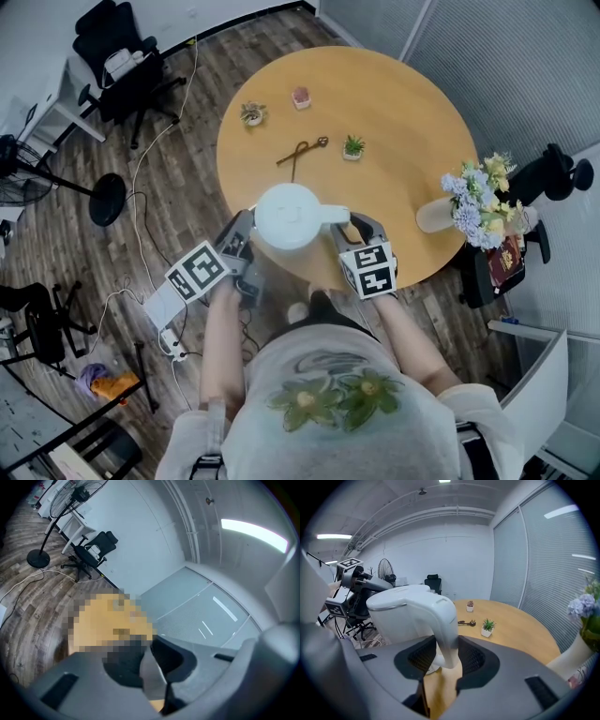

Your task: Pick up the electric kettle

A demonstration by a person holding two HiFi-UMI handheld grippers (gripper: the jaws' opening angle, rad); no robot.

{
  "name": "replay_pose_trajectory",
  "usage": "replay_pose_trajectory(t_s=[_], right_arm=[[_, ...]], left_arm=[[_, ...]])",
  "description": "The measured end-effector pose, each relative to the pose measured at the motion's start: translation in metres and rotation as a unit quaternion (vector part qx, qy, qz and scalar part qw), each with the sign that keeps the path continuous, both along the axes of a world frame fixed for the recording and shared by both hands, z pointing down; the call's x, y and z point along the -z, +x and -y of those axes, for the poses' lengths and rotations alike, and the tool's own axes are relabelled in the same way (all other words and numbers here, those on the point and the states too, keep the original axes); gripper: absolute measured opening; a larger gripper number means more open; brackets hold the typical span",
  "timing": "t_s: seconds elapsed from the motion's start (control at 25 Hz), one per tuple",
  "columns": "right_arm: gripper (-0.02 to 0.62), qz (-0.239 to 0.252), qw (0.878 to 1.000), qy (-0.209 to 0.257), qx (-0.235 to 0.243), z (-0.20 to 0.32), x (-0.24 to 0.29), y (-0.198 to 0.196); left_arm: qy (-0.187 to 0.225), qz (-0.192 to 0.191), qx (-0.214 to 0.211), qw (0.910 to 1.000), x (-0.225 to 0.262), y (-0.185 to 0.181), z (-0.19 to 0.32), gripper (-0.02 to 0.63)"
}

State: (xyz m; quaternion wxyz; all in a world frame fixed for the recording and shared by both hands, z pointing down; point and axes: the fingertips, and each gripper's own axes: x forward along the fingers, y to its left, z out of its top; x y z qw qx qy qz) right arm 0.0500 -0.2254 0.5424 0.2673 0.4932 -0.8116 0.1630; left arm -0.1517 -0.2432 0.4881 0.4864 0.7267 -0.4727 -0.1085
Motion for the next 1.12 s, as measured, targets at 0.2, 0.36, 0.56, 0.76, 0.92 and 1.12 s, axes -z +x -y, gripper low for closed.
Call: replay_pose_trajectory(t_s=[0.2, 0.36, 0.56, 0.76, 0.92, 1.12], right_arm=[[0.158, 0.002, 1.000, 0.016, 0.000, 0.003, 0.013, 0.001], [0.158, 0.005, 1.000, 0.028, 0.004, 0.003, 0.022, 0.003], [0.158, 0.009, 0.999, 0.039, 0.007, 0.004, 0.032, 0.003], [0.158, 0.013, 0.999, 0.049, 0.009, 0.001, 0.043, 0.002], [0.158, 0.018, 0.998, 0.057, 0.013, -0.002, 0.051, 0.002], [0.158, 0.028, 0.997, 0.064, 0.010, -0.006, 0.060, 0.004]], left_arm=[[0.010, 0.002, -0.003, 0.9999, 0.008, 0.000, -0.004, 0.063], [0.022, 0.001, -0.001, 0.9998, 0.018, 0.002, -0.005, 0.063], [0.038, 0.001, 0.000, 0.9993, 0.031, 0.003, -0.006, 0.063], [0.053, 0.005, 0.002, 0.9986, 0.043, 0.001, -0.010, 0.063], [0.063, 0.009, 0.001, 0.9979, 0.052, 0.002, -0.013, 0.063], [0.075, 0.008, -0.001, 0.9972, 0.061, 0.003, -0.015, 0.063]])
